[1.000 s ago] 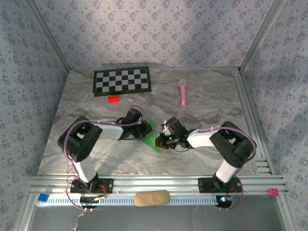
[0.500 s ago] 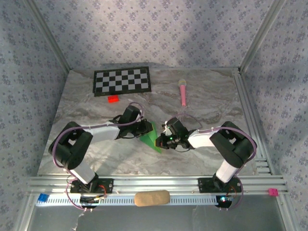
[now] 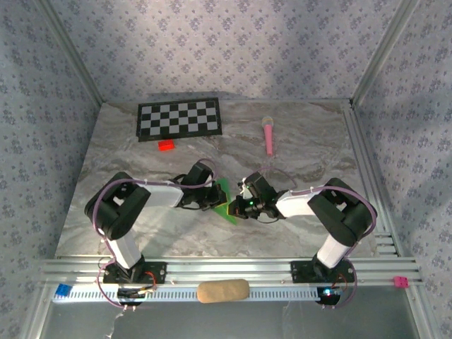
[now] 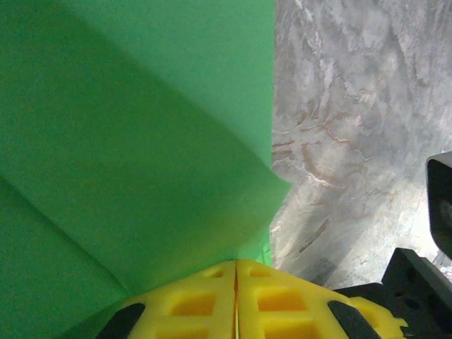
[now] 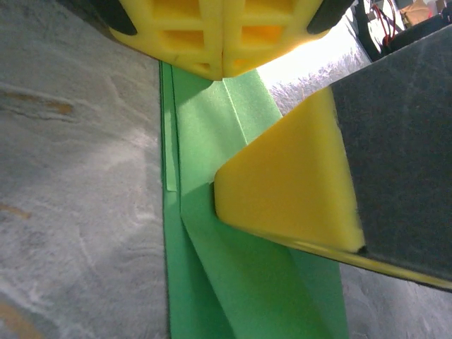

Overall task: Fold a paper plane with a square sheet of paper (pick it up from the middle)
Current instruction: Fourth fold the wing at the center of the table.

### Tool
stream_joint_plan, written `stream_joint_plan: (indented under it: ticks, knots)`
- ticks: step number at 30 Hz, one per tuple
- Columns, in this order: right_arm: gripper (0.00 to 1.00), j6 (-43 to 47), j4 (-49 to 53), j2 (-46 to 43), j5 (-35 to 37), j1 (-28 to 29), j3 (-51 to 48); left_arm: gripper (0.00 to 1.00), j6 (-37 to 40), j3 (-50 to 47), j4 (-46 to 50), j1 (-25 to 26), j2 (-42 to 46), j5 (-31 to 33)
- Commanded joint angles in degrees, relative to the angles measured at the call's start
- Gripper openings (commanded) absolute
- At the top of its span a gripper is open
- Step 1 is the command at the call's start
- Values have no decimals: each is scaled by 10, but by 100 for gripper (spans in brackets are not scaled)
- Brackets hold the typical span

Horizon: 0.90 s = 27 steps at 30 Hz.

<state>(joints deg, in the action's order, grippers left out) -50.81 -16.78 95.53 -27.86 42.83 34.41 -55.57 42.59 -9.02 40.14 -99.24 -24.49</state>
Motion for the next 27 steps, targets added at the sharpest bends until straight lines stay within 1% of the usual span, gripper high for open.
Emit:
stream_joint_plan:
  ticks: [1,11,14,17,20,23,27]
  knots:
    - [2,-4,56,6,19,-4,-22,10,-5,-5,4,-10,-17,23]
    - [3,-2,52,-31,-5,1,16,9,-5,-14,17,-9,-12,21]
    - [4,0,56,-38,5,1,33,8,-6,-14,15,-9,-13,21]
    - [4,-1,53,-34,15,0,45,9,-7,-12,14,-7,-15,21]
    - [5,7,70,-12,15,4,55,9,-9,-14,10,-8,-15,21]
    - [4,-5,56,12,19,8,32,9,-12,-13,7,-8,-15,20]
    - [3,-15,55,19,38,12,-13,9,-13,-12,4,-8,-15,22]
